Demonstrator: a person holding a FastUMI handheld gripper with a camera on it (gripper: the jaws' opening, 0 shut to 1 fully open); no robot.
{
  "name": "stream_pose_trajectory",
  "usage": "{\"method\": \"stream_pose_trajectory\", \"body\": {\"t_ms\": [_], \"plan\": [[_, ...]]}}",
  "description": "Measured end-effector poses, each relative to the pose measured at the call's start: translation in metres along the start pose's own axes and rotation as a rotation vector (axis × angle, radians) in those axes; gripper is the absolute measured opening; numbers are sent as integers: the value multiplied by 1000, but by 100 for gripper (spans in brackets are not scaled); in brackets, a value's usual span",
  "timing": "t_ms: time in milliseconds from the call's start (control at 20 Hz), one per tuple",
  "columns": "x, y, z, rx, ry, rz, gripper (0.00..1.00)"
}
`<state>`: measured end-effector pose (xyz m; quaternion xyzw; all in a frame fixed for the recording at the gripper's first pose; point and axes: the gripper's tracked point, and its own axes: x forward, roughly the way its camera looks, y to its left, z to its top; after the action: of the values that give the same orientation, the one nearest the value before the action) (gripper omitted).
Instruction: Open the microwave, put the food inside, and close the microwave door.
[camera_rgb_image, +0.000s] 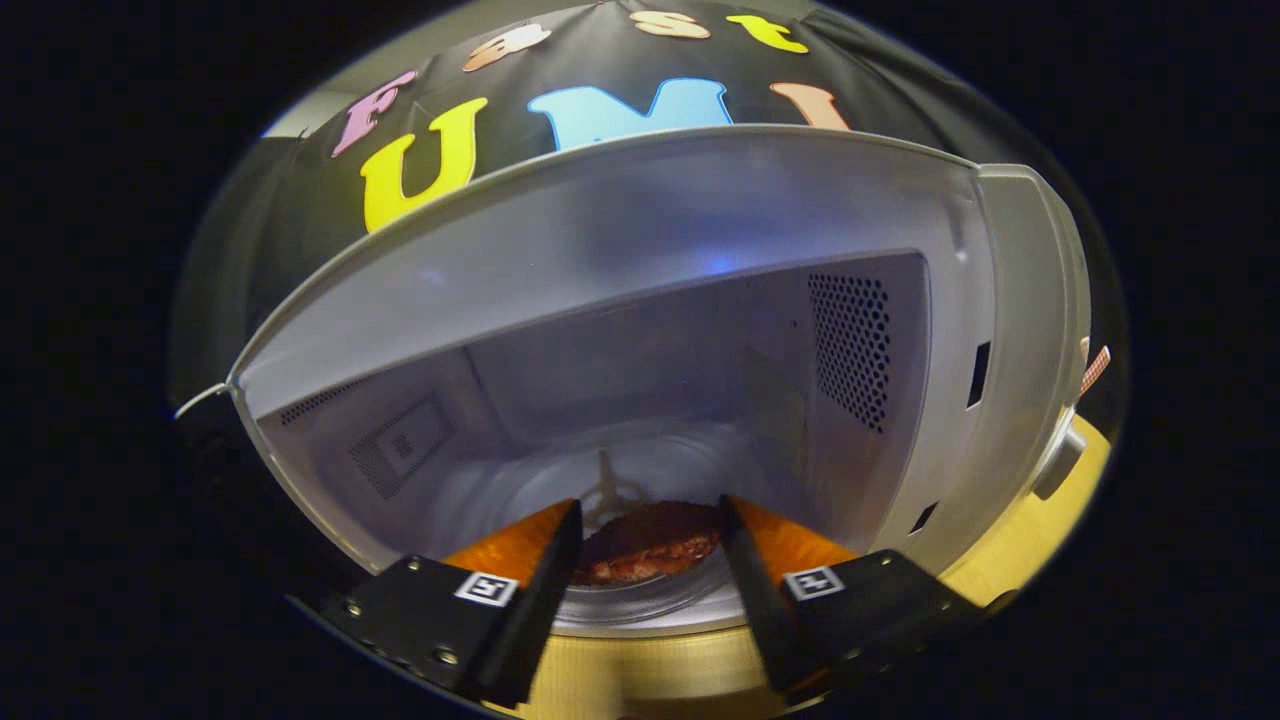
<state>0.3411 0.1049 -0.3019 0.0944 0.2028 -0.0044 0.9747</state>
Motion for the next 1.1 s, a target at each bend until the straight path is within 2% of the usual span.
{"method": "stream_pose_trajectory", "body": {"t_ms": [50, 100, 200, 400, 700, 1100], "plan": [[0, -3, -3, -34, -17, -19, 96], [-3, -11, 11, -67, -36, -39, 99], [-14, -9, 19, -96, -49, -25, 99], [-48, 8, 24, -98, -19, 75, 99], [-126, 35, 55, -186, -98, 153, 99], [-229, 77, 84, -143, -155, 297, 99]]}}
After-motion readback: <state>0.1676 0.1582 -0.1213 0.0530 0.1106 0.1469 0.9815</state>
